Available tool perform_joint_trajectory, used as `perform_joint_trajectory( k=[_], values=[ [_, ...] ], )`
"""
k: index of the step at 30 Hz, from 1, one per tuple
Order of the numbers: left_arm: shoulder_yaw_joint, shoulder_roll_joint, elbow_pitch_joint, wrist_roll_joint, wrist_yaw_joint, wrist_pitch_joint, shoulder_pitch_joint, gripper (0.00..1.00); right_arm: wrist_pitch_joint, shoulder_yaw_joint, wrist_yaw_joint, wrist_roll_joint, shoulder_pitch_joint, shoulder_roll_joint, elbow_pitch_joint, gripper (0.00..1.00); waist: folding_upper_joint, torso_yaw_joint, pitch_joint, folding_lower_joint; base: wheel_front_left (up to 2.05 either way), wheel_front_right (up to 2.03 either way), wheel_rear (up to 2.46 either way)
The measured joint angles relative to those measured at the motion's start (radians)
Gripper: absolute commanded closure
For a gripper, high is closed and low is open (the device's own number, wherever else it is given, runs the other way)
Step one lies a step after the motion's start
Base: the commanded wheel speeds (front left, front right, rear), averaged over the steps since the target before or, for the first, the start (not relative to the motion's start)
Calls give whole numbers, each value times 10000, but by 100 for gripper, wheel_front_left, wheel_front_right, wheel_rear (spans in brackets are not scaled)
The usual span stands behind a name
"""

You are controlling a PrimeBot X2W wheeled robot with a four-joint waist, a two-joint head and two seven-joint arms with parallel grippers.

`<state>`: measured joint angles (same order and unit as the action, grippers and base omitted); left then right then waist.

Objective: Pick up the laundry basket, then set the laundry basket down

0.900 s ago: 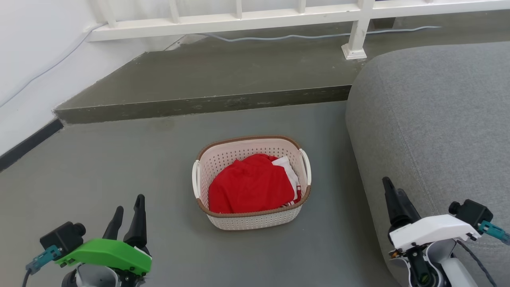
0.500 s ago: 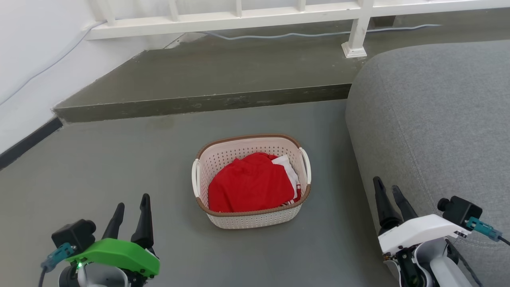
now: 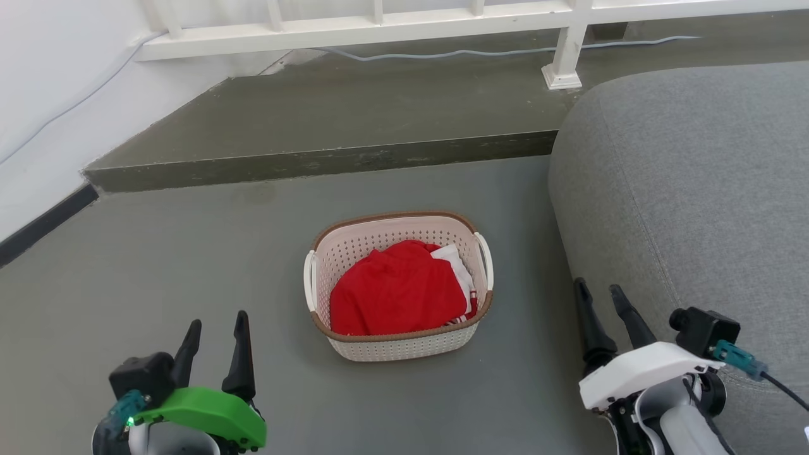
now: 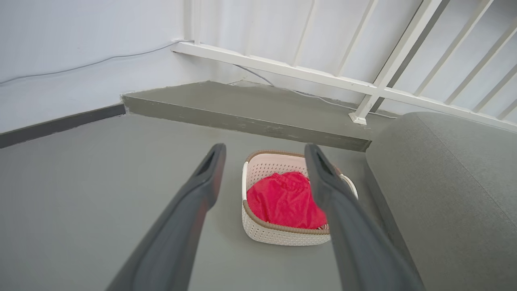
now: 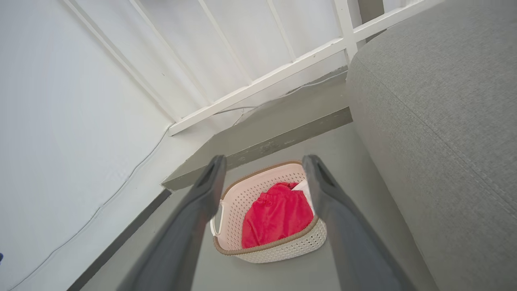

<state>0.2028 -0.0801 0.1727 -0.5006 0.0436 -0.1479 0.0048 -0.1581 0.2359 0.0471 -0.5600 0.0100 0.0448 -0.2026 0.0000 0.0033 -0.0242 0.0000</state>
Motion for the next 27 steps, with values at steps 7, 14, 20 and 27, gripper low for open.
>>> perform_joint_trajectory(
  k=[7, 14, 20, 27],
  values=[
    [180, -6, -59, 878, 142, -217, 45, 0, -184, 299, 163, 905, 3, 0, 58, 0, 0, -4, 11, 0, 0, 0, 0],
    [286, -6, -96, 1626, 288, -433, 69, 0, -374, 566, 268, 1781, 28, 4, 121, 0, 0, -7, 52, 0, 0, 0, 0],
    [288, 54, -121, 1755, 374, -646, 322, 0, -545, 786, 437, 2573, 59, 4, 205, 0, 0, -5, 78, 0, 0, 0, 0],
    [368, 56, -176, 2531, 449, -848, 367, 0, -767, 1039, 610, 3442, 110, 6, 324, 0, 0, -10, 69, 0, 0, 0, 0]
  ],
)
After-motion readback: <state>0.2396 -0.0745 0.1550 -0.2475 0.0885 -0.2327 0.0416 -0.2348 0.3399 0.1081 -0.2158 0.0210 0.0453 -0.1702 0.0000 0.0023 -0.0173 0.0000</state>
